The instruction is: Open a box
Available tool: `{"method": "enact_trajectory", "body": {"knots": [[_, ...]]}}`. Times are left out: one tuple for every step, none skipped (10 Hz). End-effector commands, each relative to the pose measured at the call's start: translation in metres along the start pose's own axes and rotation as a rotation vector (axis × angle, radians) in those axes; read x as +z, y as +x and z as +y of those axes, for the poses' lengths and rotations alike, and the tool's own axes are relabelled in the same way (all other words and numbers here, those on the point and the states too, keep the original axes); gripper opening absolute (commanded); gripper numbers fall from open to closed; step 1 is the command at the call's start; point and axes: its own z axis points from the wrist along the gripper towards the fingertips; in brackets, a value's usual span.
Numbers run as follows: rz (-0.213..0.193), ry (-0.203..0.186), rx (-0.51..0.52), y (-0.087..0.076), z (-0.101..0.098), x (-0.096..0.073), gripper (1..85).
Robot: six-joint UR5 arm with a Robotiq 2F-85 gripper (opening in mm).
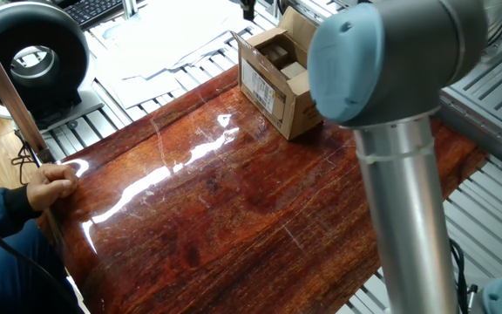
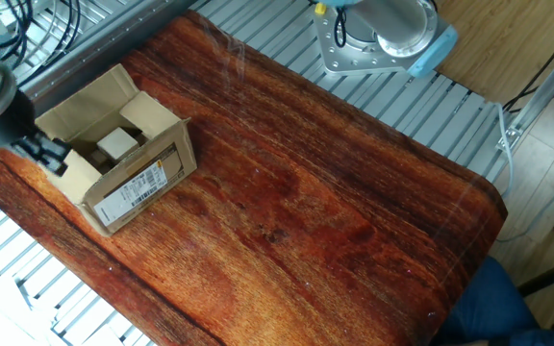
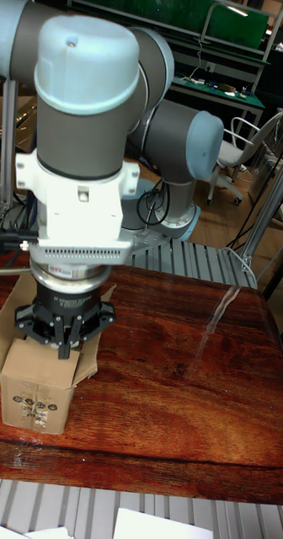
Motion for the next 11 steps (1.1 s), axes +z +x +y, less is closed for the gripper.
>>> {"method": "enact_trajectory", "body": {"knots": [[0.013,-0.024,0.006,0.029,0.001,-0.002,1.0],[0.017,-0.027,0.012,0.037,-0.001,0.003,1.0],[0.013,-0.027,0.018,0.04,-0.002,0.008,1.0],[0.008,-0.028,0.022,0.04,-0.002,0.011,1.0],[0.006,-0.03,0.028,0.042,0.0,0.015,1.0],[-0.003,-0.033,0.027,0.044,0.002,0.022,1.0],[-0.009,-0.027,0.032,0.045,0.003,0.031,1.0],[-0.008,-0.008,0.028,0.046,-0.001,0.037,1.0],[-0.005,-0.014,0.026,0.048,0.0,0.038,1.0],[-0.006,-0.02,0.026,0.049,0.001,0.039,1.0],[-0.008,-0.021,0.024,0.051,0.0,0.04,1.0]]}}
